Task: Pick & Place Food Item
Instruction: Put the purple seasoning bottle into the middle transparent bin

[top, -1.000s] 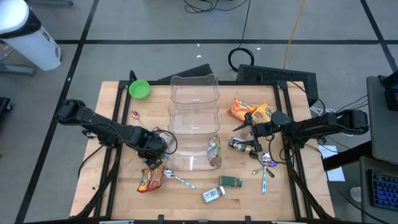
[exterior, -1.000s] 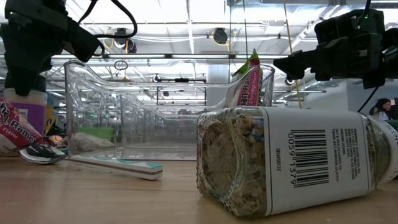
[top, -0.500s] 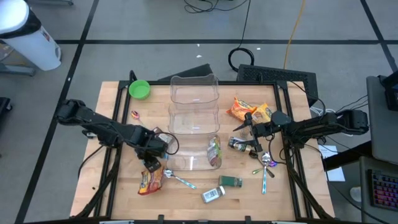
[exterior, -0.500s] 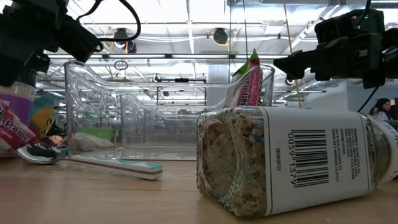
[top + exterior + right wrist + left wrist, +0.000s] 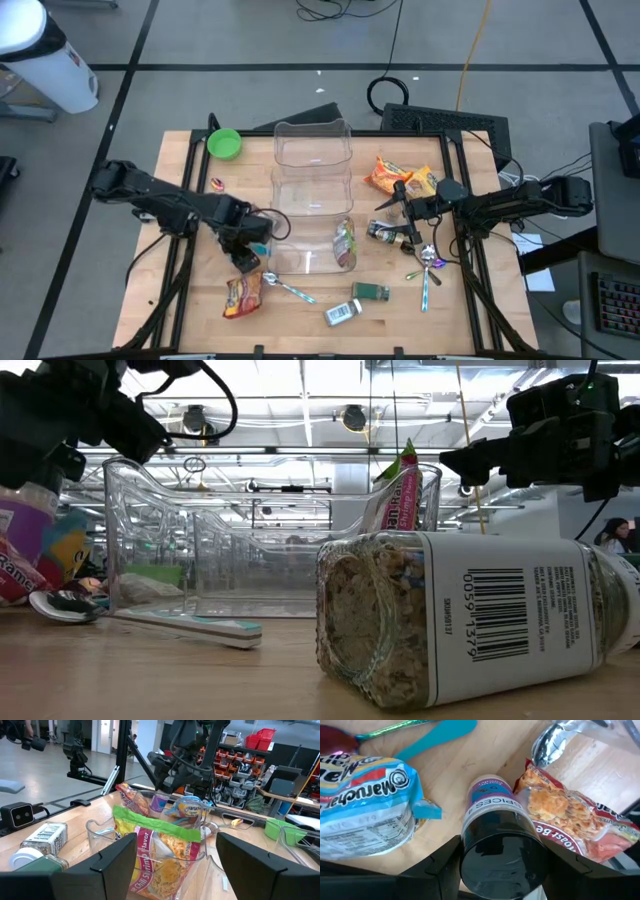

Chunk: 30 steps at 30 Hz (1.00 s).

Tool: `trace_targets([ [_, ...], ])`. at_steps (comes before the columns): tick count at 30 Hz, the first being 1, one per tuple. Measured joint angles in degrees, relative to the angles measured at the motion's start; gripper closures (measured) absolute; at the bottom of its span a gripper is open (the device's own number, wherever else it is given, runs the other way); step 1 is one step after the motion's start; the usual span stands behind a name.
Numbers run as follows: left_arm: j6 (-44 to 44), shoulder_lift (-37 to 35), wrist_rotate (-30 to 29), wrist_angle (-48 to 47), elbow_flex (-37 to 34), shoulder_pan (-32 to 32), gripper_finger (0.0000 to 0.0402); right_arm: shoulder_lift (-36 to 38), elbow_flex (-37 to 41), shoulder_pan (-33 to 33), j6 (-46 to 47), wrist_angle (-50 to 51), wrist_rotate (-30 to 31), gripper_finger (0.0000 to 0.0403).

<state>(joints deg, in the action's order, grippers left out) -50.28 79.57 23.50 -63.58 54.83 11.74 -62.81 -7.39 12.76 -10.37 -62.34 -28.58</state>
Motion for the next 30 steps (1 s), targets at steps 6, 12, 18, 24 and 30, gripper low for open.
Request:
trace_targets([
  [6, 5.7, 0.0, 2.0, -3.7, 0.0, -3.3, 0.0188, 0.0, 0.0, 0.0, 0.0, -0.6, 0.0, 0.0140],
  [12, 10.0, 0.0, 4.0, -12.1, 1.6, -6.8, 0.0188, 0.0, 0.0, 0.0, 0.0, -0.8, 0.0, 0.0140],
  [18, 12.6, -1.0, 4.4, -15.2, 5.3, -9.9, 0.0188, 0.0, 0.0, 0.0, 0.0, -0.9, 0.0, 0.0140],
  [24, 13.5, -2.1, 4.3, -18.0, 13.4, -12.8, 0.0188, 0.0, 0.0, 0.0, 0.0, -1.6, 0.0, 0.0140],
  [30, 13.6, -2.6, 2.0, -18.2, 23.5, -14.8, 0.0188, 0.0, 0.0, 0.0, 0.1, -2.3, 0.0, 0.0140],
])
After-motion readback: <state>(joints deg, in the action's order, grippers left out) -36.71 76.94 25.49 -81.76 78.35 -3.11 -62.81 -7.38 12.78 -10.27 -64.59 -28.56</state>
